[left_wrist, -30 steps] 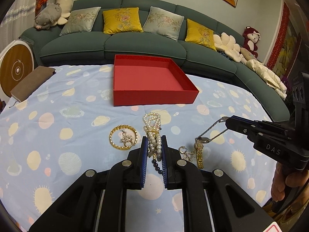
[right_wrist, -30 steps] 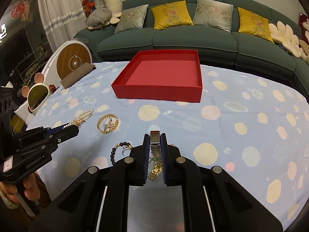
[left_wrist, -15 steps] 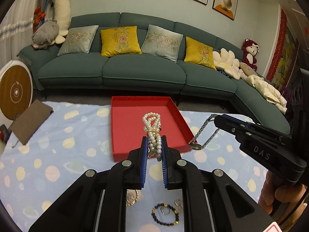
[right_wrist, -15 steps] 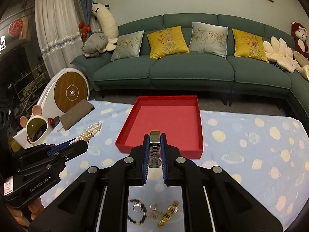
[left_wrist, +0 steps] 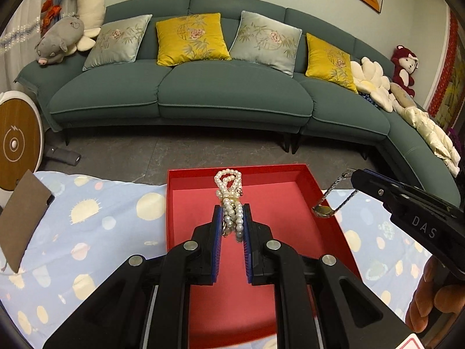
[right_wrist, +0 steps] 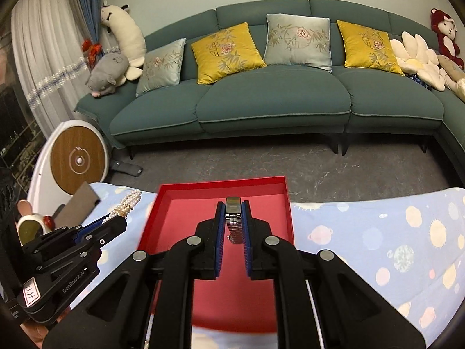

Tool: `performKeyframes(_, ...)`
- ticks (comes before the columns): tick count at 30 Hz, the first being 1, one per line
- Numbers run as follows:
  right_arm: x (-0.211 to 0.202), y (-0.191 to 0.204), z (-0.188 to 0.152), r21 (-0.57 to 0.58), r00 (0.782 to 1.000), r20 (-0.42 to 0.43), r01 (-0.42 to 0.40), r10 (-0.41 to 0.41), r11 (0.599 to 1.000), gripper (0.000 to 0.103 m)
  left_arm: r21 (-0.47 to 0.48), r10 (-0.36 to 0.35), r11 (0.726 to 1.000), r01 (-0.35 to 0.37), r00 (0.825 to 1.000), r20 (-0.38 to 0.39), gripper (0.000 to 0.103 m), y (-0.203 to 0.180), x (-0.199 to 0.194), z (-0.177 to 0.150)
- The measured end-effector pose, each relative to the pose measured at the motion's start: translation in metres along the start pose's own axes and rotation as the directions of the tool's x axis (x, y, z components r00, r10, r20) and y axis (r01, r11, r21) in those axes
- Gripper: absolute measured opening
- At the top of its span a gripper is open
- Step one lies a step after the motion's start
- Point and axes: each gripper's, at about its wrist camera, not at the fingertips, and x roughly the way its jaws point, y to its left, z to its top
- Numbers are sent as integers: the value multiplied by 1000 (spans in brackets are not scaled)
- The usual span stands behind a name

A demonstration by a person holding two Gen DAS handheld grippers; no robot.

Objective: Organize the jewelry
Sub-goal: 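Carry both held pieces into the red tray and open both tools, then withdraw both open tools from the tray back toward the remaining jewelry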

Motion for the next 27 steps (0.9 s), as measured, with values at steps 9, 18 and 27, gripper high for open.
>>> performKeyframes(9, 76, -9, 9, -23, 995, -69, 65, -66, 998, 11, 0, 44, 999, -44, 995, -88, 11, 8, 75, 3)
performKeyframes(18, 100, -18, -3, -21, 991, -89, 98, -100, 995, 12, -25, 46, 998, -49, 993, -104, 16, 14, 96, 0)
performKeyframes(27, 4, -35, -13, 66, 999, 39, 34, -37, 997, 36, -122, 22, 992, -21, 1000, 3, 58, 24, 17, -9)
